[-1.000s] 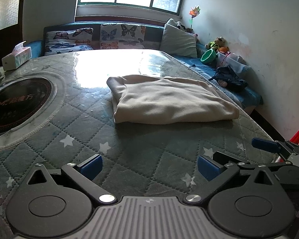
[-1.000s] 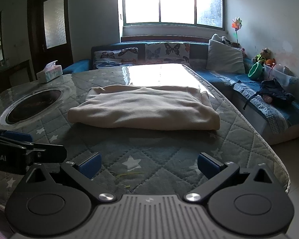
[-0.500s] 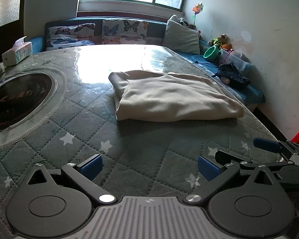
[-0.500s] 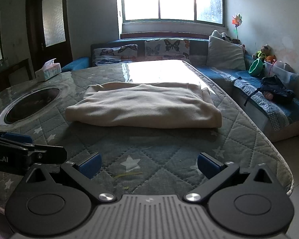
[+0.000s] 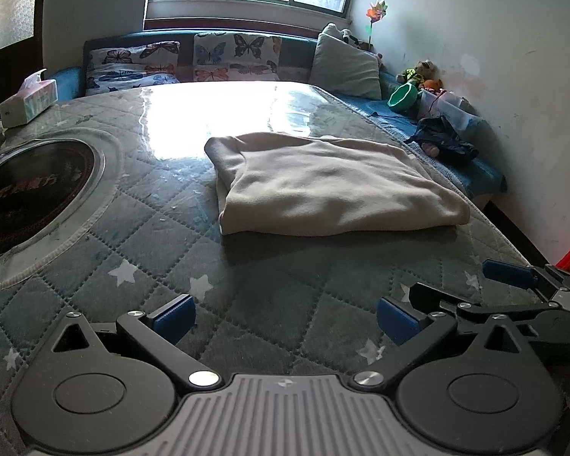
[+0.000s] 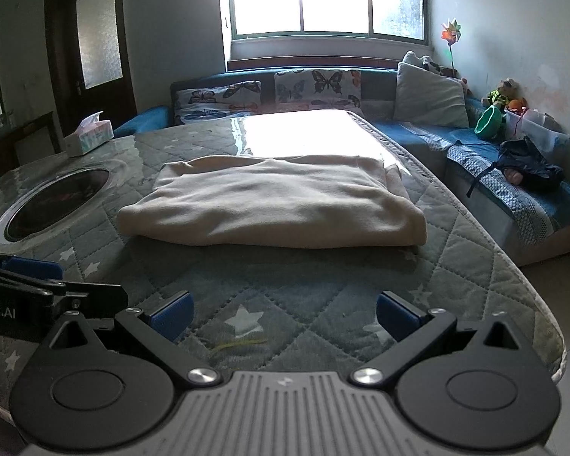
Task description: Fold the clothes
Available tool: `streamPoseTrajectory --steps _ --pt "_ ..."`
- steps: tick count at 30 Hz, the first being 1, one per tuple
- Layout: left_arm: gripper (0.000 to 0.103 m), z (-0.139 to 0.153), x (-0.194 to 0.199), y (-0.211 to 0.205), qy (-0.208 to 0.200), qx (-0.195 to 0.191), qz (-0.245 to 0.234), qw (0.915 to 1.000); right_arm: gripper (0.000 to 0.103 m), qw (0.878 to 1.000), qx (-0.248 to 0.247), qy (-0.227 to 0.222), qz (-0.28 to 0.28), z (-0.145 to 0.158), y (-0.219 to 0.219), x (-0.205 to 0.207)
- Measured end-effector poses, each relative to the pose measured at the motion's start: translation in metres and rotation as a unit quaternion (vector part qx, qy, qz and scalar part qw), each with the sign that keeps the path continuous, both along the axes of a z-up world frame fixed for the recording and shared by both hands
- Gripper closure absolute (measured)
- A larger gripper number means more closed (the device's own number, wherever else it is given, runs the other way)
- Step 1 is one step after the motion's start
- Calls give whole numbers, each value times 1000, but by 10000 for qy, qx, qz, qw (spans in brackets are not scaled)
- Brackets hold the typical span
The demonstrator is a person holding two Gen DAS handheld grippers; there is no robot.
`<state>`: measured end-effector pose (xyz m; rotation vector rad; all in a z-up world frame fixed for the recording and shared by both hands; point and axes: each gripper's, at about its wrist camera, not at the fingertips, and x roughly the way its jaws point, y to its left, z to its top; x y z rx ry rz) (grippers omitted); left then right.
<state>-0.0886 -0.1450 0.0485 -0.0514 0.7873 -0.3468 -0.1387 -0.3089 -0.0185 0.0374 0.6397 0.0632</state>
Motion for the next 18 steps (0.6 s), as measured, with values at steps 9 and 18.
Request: streamPoseTrajectory --steps 9,18 --pt "0 -1 6 -1 32 12 -1 10000 0 10000 22 26 -22 0 -1 6" --pt "0 0 9 -1 38 17 -4 10000 0 10000 20 14 -33 2 -2 11"
